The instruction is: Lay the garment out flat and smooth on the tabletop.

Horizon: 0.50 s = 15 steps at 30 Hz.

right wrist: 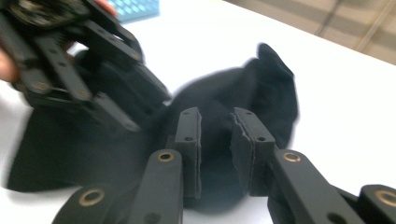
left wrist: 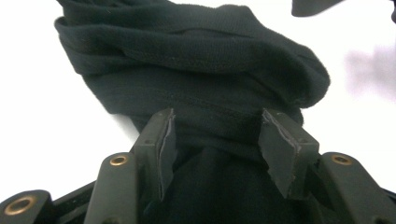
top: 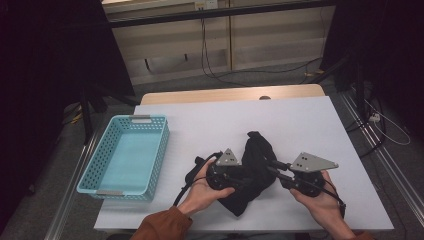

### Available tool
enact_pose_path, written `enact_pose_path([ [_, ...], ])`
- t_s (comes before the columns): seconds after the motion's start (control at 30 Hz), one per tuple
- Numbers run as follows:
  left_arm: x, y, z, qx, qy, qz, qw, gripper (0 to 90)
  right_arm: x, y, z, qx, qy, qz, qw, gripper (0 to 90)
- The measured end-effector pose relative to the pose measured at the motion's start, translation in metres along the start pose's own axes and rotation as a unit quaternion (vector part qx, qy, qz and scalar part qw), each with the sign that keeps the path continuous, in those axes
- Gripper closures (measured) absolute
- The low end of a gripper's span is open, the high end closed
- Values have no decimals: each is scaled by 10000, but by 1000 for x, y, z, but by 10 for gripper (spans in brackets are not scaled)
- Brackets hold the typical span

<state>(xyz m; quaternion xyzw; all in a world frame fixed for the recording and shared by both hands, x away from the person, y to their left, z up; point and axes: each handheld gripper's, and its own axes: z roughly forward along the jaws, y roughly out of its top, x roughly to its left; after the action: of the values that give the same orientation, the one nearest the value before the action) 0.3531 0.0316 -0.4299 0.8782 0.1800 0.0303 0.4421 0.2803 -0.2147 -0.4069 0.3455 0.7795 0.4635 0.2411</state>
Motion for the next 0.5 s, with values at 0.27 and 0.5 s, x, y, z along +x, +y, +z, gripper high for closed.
enact_pose_path([
  [0.27,-11,0,-14,-207,-205,134,9995,521,9,12,24,11,216,-62,9997,575],
  [0.5,-15,-4,4,96,-75,341,9993,539,8,9,42,413,185,-51,9990,522],
])
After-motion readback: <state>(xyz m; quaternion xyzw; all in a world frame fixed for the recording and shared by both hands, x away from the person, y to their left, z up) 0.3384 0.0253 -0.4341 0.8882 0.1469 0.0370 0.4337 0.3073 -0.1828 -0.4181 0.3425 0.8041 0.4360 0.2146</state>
